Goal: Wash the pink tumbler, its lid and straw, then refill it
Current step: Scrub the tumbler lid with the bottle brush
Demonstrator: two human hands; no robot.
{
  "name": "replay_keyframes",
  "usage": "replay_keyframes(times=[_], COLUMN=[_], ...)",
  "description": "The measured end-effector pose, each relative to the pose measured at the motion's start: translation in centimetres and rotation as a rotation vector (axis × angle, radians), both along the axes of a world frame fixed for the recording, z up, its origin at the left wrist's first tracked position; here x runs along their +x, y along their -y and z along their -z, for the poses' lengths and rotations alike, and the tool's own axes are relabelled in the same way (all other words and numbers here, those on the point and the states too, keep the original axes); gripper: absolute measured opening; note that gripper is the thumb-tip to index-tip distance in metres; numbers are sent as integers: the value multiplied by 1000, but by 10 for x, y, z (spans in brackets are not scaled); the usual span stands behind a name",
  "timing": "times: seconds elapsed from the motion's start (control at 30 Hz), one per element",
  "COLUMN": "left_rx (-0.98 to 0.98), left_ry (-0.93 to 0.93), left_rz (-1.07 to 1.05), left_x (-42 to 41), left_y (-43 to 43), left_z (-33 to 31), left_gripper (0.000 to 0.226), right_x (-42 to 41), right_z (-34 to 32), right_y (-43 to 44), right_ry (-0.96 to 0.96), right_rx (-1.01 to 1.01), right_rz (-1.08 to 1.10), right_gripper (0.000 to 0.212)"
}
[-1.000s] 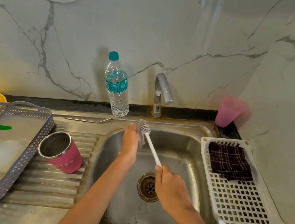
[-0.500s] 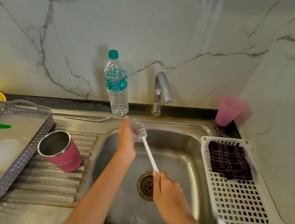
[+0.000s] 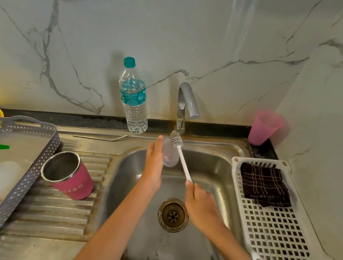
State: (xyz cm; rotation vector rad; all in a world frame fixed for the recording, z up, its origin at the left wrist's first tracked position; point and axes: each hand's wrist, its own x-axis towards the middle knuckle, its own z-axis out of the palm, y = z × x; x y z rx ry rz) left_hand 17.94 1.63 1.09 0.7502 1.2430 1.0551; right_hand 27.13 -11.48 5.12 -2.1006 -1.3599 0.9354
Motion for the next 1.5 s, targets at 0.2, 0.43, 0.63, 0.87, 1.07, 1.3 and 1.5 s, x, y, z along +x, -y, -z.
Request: replay_keyframes(times=[0.2,0.43,0.63,0.87,1.07,1.3,1.5], left_rx=[-29,-21,-37,-45,-71,-85,-109], left_ry=[93,100,173,212,175,336,306], left_rz=[-154,-44,-117,-156,-51,-196,-93], left_x=[-12,-9,-11,-6,-12,-10,-10], left_y=[-12,-5,-8,-10,-7,-10,-2], left_z=[-1,9,6,5,13,2,2], left_gripper=[36,52,47,49,51,45,41], right_x=[-14,0,0,6,12,3,11], right_z=[14,9,11,3,5,5,-2], right_y=[30,9,29,13,18,29,13], right_ry=[-15,3,-9,-6,-28,-58,-25], right_rx=[8,21,9,-8,-32,-45,-25], right_rz=[-112,-18,-57,-40,-16,-67,-13], right_gripper=[36,38,35,37,38,37,38])
